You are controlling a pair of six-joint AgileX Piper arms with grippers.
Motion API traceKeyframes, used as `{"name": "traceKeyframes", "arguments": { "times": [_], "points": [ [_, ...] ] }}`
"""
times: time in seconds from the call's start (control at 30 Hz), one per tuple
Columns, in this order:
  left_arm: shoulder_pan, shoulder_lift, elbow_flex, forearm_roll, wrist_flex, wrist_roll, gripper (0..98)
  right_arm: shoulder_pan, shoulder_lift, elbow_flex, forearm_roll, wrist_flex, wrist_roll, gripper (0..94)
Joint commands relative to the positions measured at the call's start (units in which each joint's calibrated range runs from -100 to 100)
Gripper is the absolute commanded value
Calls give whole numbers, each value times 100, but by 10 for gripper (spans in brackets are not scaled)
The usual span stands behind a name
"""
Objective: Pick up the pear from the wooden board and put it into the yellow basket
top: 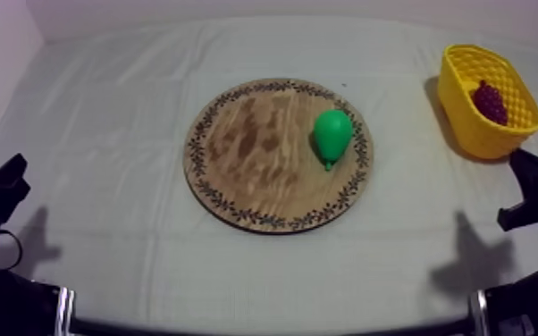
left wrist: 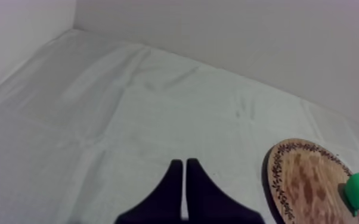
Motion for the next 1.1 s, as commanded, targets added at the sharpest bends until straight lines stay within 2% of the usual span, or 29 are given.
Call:
{"name": "traceKeyframes", "arguments": {
  "times": [0.0, 0.17, 0.33, 0.43, 0.6, 0.73, 1.07],
  "points": [
    [2, 0, 0, -2, -1, -1, 1, -340, 223, -270, 364, 33, -348, 6],
    [2, 0, 0, -2, -1, -1, 1, -908, 1077, -1239, 675, 325, -621, 6],
    [2, 0, 0, -2, -1, -1, 1, -1684, 2314, -2656, 1062, 976, -1141, 6],
    [2, 0, 0, -2, -1, -1, 1, -2159, 3207, -3693, 1289, 1594, -1483, 6],
    [2, 0, 0, -2, -1, -1, 1, -2907, 4797, -5556, 1615, 3039, -2060, 6],
    [2, 0, 0, -2, -1, -1, 1, -3171, 5927, -6766, 1717, 3955, -2341, 6],
    [2, 0, 0, -2, -1, -1, 1, -3252, 8009, -8569, 1787, 5340, -2809, 3]
  ]
}}
